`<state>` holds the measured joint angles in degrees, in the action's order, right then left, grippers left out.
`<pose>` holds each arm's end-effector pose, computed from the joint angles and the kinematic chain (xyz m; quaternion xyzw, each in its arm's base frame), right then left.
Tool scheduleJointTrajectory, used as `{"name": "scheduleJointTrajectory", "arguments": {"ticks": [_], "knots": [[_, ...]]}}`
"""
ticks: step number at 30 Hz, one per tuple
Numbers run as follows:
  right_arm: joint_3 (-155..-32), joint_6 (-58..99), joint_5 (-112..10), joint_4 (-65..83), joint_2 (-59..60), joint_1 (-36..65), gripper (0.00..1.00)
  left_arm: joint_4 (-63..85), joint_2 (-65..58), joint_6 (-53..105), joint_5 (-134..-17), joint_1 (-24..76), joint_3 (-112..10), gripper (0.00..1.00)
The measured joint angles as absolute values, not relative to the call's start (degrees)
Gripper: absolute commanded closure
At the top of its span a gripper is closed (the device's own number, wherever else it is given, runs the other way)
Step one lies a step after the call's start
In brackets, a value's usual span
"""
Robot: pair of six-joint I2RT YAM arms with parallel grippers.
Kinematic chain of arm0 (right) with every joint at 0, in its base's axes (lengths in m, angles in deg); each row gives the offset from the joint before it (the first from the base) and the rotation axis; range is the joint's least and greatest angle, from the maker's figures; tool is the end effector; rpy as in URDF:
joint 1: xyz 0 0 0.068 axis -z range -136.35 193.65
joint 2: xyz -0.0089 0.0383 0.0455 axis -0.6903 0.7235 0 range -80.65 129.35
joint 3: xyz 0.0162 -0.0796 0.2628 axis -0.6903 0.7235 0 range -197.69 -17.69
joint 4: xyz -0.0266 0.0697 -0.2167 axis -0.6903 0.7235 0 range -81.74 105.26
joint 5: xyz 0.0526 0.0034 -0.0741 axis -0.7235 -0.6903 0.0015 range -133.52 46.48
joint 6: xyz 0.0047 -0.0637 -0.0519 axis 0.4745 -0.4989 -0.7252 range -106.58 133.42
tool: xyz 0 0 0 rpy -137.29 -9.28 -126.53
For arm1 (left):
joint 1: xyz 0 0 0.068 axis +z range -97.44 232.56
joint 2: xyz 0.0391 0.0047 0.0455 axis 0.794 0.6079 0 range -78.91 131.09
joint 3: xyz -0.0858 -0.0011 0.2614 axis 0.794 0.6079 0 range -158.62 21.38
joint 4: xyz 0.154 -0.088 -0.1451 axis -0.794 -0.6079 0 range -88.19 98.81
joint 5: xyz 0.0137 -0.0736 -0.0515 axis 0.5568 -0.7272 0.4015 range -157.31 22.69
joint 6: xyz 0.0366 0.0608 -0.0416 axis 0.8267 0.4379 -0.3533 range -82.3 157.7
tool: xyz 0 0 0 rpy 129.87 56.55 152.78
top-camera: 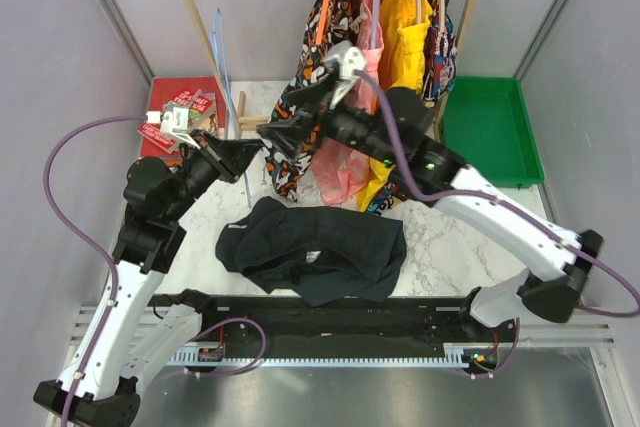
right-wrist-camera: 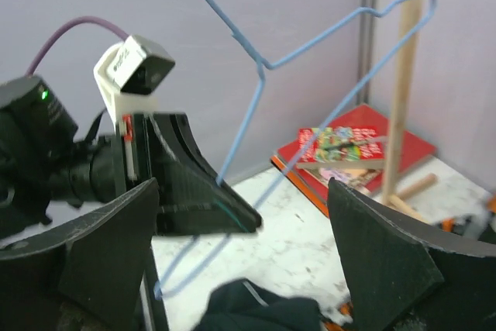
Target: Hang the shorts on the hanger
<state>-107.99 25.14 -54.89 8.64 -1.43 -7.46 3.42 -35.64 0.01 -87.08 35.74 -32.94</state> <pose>0.1816 0.2477 0.5012 -0.2859 0.5721 0.4533 0.6208 0.1475 -0.0699 0.4092 0.0054 0.6734 -0.4369 0.5964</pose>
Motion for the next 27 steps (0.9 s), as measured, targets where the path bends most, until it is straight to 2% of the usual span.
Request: {"name": "scheduleJointTrajectory", "arguments": {"ticks": [7, 12, 15, 16, 18, 19, 20, 23, 24, 27], "knots": [[-115.90, 27.39, -49.93, 2.54, 13.85, -14.63, 0.07, -0.74, -39.75, 3.03, -80.50, 34.17, -30.01, 0.98], [-121.65, 28.31, -46.76, 1.86, 20.58, -15.22, 0.19, -2.27, -42.46, 4.82, -79.36, 34.10, -28.57, 0.98], [-124.34, 28.77, -45.49, 1.67, 22.87, -15.06, 0.40, -2.27, -43.95, 5.71, -79.32, 34.06, -27.72, 0.98], [-125.26, 28.86, -44.95, 1.58, 23.51, -15.02, 0.59, -2.27, -44.21, 5.91, -79.34, 34.06, -27.52, 0.98], [-126.52, 29.05, -44.40, 1.56, 24.56, -14.98, 0.82, -2.29, -44.91, 6.31, -79.32, 34.06, -27.04, 0.98], [-126.70, 29.14, -44.73, 1.54, 24.75, -15.00, 1.00, -2.44, -45.02, 6.52, -79.34, 34.06, -26.86, 0.98], [-126.79, 29.80, -44.95, 1.54, 24.99, -15.20, 1.00, -2.64, -45.02, 6.74, -79.19, 34.06, -26.56, 0.96], [-126.90, 29.75, -44.51, 2.65, 25.08, -15.79, 1.00, -2.81, -45.26, 7.97, -79.43, 34.06, -25.53, 0.57], [-126.90, 29.51, -44.66, 2.85, 25.08, -15.70, 1.00, -3.03, -45.50, 8.47, -79.74, 34.06, -25.36, 0.38], [-125.24, 27.33, -45.34, 3.17, 24.01, -14.87, 1.00, -4.41, -46.51, 10.59, -81.75, 34.06, -25.20, 0.16]]}}
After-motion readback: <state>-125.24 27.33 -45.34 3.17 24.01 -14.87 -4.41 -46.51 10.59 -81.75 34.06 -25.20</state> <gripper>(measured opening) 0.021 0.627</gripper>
